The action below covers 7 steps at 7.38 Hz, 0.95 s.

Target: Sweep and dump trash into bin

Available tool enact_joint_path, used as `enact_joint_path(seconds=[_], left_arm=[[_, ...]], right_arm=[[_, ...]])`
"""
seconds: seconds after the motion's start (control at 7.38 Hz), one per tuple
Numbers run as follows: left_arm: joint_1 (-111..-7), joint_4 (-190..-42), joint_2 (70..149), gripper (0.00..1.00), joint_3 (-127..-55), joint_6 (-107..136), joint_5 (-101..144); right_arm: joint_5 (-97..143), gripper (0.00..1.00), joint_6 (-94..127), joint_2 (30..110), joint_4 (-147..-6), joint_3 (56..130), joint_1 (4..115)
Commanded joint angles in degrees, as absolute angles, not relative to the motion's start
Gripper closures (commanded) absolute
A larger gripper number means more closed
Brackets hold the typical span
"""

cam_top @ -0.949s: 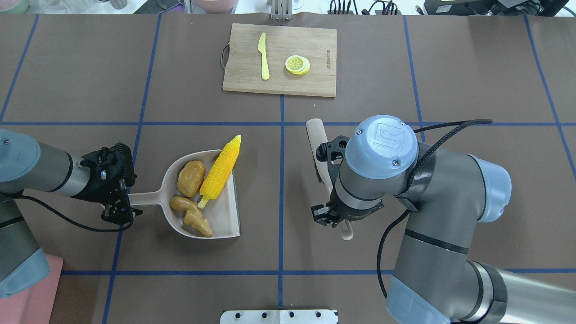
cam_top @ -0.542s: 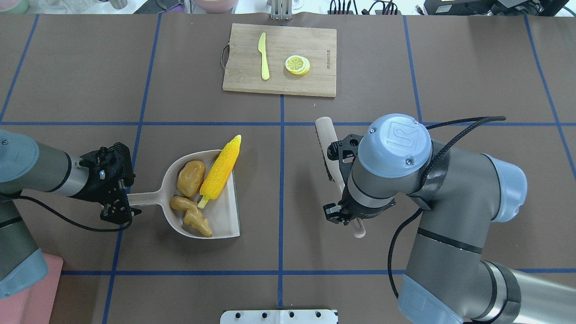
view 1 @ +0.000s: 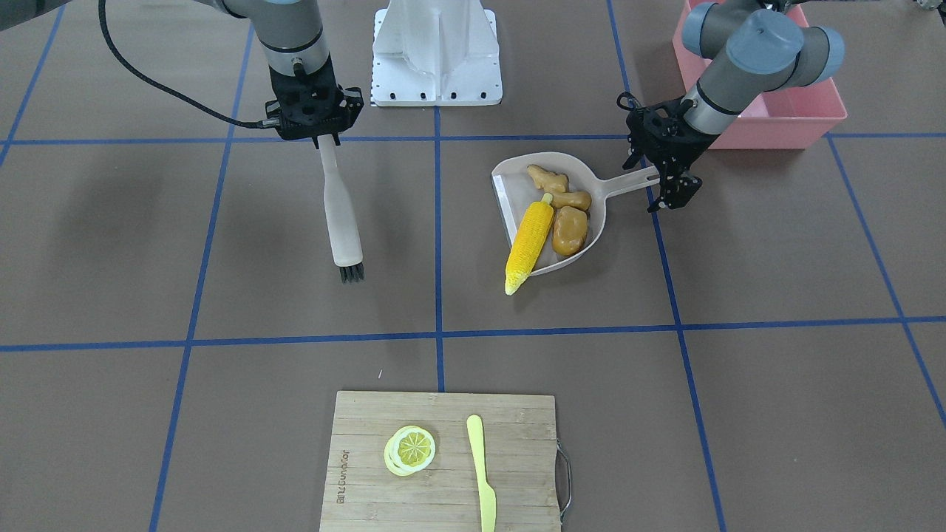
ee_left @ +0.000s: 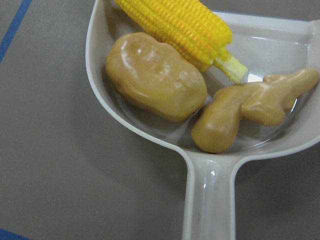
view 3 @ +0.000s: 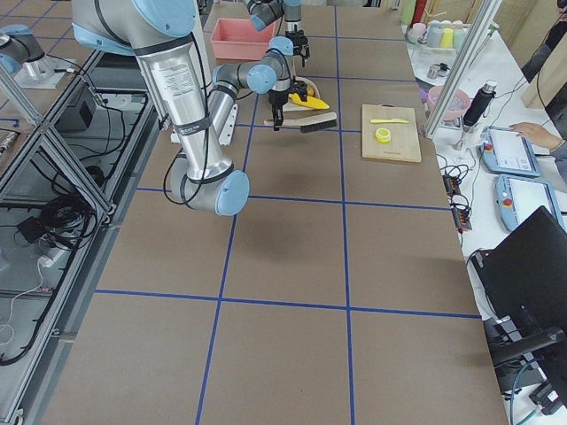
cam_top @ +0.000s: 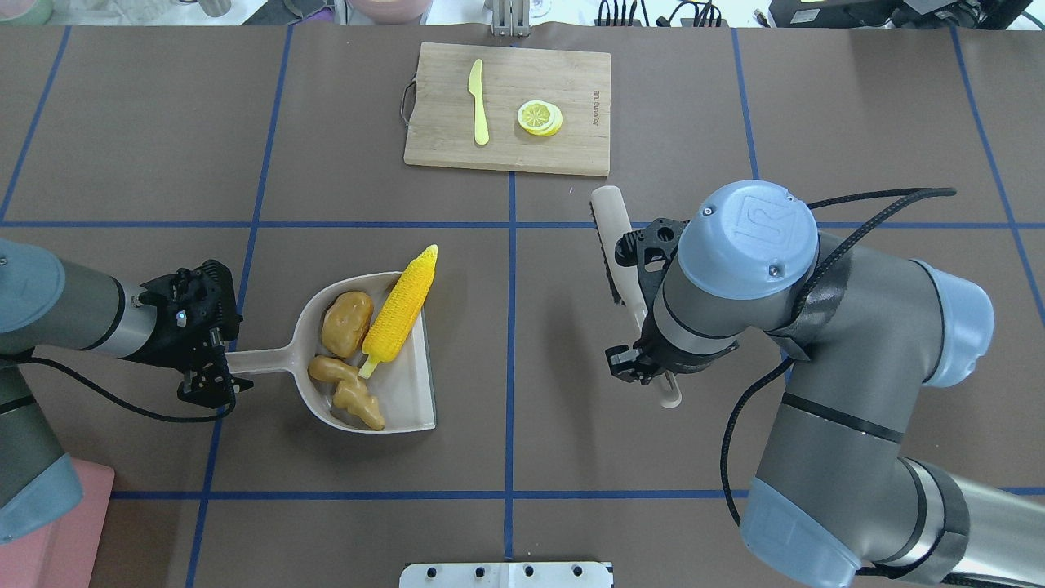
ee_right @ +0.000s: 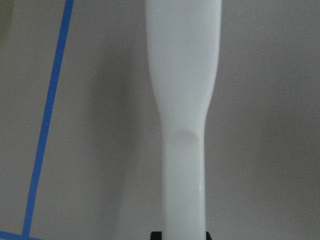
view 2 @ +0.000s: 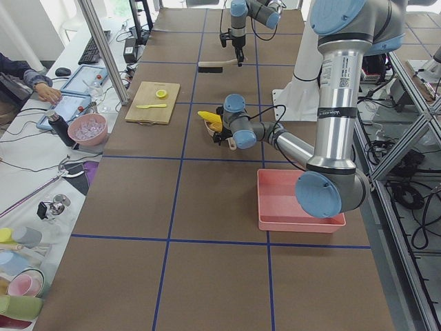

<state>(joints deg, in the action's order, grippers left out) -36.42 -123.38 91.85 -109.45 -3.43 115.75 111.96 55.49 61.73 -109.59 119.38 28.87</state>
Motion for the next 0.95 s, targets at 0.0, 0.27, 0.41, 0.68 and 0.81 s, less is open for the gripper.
enact_joint_path(seconds=[0.0, 0.27, 0.41, 0.68, 0.81], left_arm=[[-36.39, -123.49, 91.85, 0.24, -109.6, -3.43, 115.75], [-36.39, -123.49, 91.85, 0.24, -109.69, -3.34, 115.84], [-36.39, -123.49, 91.85, 0.24, -109.77, -3.25, 115.84], [-36.39, -123.49, 91.85, 0.24, -109.86, -3.25, 115.84], [-36.39, -123.49, 91.85, 0.2, -109.78, -3.43, 115.84]], right_arm=[[111.71, 1.0, 51.79, 61.7, -109.51, 119.18, 30.05], [111.8, 1.0, 51.59, 61.79, -109.25, 118.83, 30.24], [111.8, 1.0, 51.68, 61.7, -109.25, 118.83, 29.97], [111.71, 1.0, 51.68, 61.7, -109.16, 118.57, 29.45], [111.71, 1.0, 51.68, 61.7, -109.07, 118.74, 29.36]])
